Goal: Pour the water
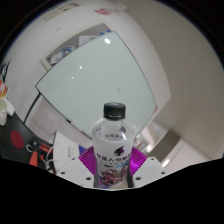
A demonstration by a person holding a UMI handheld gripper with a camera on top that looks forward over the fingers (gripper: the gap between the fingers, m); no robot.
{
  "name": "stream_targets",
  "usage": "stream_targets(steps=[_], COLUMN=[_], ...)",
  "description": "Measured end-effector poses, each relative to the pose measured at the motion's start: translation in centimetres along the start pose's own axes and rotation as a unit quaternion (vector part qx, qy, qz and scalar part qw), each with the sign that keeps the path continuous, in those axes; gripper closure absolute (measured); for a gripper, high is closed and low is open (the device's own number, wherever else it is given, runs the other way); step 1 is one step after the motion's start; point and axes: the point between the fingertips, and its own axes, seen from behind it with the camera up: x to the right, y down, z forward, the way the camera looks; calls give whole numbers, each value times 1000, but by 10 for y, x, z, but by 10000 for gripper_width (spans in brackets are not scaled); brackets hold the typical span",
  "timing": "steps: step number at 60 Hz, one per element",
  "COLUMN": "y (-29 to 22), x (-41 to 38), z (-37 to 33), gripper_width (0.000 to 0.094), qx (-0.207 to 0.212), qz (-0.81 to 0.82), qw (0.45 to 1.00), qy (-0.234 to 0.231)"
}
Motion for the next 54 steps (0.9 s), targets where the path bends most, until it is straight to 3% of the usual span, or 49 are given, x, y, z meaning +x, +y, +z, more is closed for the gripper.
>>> stream_targets(steps=[10,20,31,37,45,54], y=[-133,-206,-194,-183,-166,-178], x=[-46,-168,-299,-336,-356,-346], z=[10,-2,-13,-16,-16,-18], gripper_width=[567,565,562,564,564,562], qx=[110,223,286,300,303,312], qz=[-226,-432,-596,-634,-642,-588], qw=[967,874,750,712,702,743], qy=[44,23,-23,-36,-55,-70])
